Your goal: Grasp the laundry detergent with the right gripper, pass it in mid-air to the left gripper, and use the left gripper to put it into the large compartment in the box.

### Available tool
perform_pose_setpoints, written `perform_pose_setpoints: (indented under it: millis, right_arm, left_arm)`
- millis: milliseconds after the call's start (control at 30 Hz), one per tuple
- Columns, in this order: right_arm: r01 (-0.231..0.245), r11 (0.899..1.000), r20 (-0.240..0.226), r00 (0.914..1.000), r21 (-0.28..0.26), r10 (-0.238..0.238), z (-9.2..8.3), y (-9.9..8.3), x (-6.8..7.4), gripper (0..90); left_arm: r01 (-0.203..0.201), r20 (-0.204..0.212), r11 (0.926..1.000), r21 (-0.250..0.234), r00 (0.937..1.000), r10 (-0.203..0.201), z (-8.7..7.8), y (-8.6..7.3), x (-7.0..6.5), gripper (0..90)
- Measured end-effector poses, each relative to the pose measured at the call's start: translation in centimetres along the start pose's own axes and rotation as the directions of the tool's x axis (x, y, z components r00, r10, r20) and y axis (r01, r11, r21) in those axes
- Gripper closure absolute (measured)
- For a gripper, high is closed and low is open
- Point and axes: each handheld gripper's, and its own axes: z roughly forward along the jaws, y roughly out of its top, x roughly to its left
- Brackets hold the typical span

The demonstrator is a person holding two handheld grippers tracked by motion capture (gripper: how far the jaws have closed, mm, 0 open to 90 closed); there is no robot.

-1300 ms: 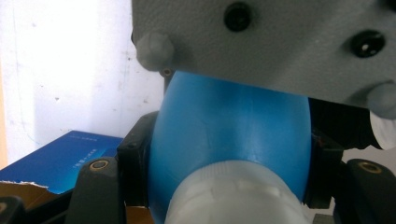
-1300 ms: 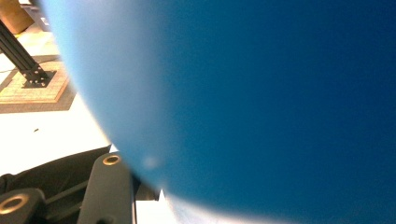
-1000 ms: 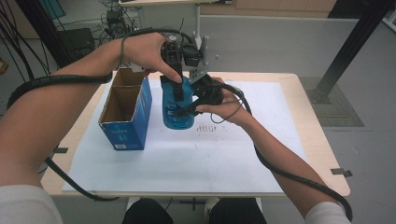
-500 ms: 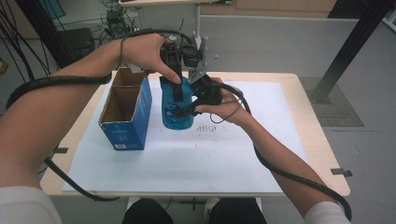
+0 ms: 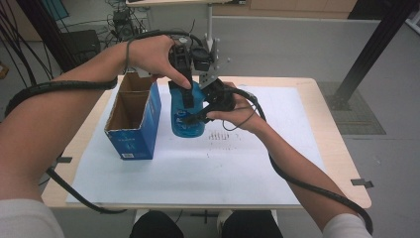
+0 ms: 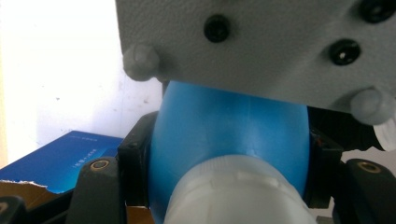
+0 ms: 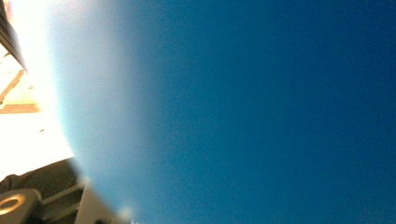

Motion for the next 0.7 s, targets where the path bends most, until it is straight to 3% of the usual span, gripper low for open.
perform_pose_setpoints:
  millis: [700]
  right_arm:
    - [0.000, 1.000, 0.004, 1.0000, -0.003, 0.000, -0.07, -0.06, -0.15, 41.5]
  left_arm:
    - [-0.001, -0.003, 1.0000, -0.007, 1.0000, 0.000, -0.01, -0.03, 0.13, 36.3]
